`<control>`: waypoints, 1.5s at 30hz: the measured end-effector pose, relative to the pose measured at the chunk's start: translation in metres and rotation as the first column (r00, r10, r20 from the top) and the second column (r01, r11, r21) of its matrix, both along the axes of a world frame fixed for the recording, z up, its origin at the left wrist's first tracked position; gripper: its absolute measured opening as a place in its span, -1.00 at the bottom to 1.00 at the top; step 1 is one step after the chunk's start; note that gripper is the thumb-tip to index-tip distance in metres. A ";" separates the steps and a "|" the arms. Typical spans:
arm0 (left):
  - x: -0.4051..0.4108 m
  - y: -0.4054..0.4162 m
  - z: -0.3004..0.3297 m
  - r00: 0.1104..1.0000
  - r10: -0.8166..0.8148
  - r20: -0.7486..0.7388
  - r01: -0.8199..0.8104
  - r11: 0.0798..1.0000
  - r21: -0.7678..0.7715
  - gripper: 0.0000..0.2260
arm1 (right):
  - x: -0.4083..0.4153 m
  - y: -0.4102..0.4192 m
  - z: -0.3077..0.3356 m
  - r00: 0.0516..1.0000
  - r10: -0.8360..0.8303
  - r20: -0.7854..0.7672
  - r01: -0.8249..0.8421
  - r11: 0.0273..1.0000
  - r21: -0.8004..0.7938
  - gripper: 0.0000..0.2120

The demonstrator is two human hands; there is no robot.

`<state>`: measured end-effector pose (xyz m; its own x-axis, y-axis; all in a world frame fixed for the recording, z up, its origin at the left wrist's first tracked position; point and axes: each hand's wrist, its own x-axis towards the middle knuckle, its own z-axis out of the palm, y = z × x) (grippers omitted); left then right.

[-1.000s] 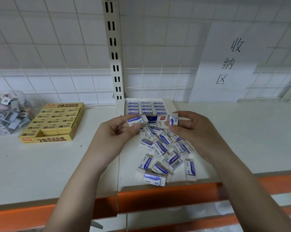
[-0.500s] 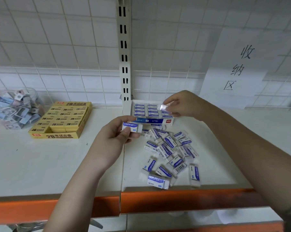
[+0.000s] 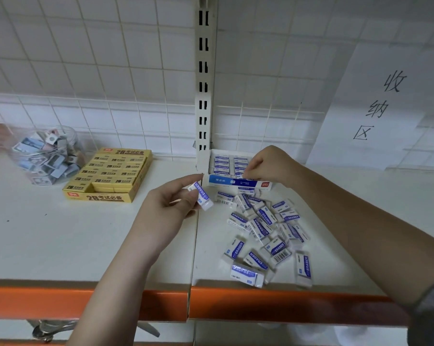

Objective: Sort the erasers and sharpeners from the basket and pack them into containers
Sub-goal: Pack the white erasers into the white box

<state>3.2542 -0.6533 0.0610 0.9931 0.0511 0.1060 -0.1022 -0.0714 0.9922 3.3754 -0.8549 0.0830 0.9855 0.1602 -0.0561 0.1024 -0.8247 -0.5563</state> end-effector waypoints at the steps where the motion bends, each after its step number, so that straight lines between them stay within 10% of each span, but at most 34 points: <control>1: 0.000 0.000 0.000 1.000 0.001 -0.010 -0.001 0.999 -0.032 -0.71 | 0.001 0.001 -0.002 1.000 -0.008 0.015 0.008 1.000 -0.011 -0.84; 9: 0.014 0.004 0.004 0.996 -0.043 -0.080 0.036 0.995 -0.088 -0.65 | 0.002 -0.001 -0.009 0.991 -0.063 0.120 0.069 0.997 -0.043 -0.79; 16: 0.056 -0.006 0.025 0.987 -0.152 -0.044 0.157 0.977 0.144 -0.83 | -0.047 -0.030 -0.002 0.942 -0.200 0.270 0.130 0.957 0.258 -0.96; 23: 0.114 -0.056 0.040 0.936 -0.350 0.028 0.294 0.824 0.485 -0.79 | -0.123 -0.057 -0.009 0.994 -0.106 -0.031 0.110 0.980 0.168 -0.85; 30: 0.143 -0.081 0.023 0.849 -0.528 0.018 0.365 0.611 0.703 -0.73 | -0.163 -0.049 -0.024 0.978 -0.205 0.022 0.193 0.948 0.255 -0.71; 45: 0.160 -0.084 0.008 0.696 -0.712 -0.096 0.557 0.450 0.698 -0.81 | -0.168 -0.046 -0.029 0.969 -0.244 0.038 0.223 0.929 0.297 -0.77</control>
<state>3.4141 -0.7371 0.0694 0.6714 -0.7409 0.0160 -0.5612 -0.4943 0.6639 3.2072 -0.9005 0.0543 0.9966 -0.0764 0.0318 -0.0241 -0.6355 -0.7717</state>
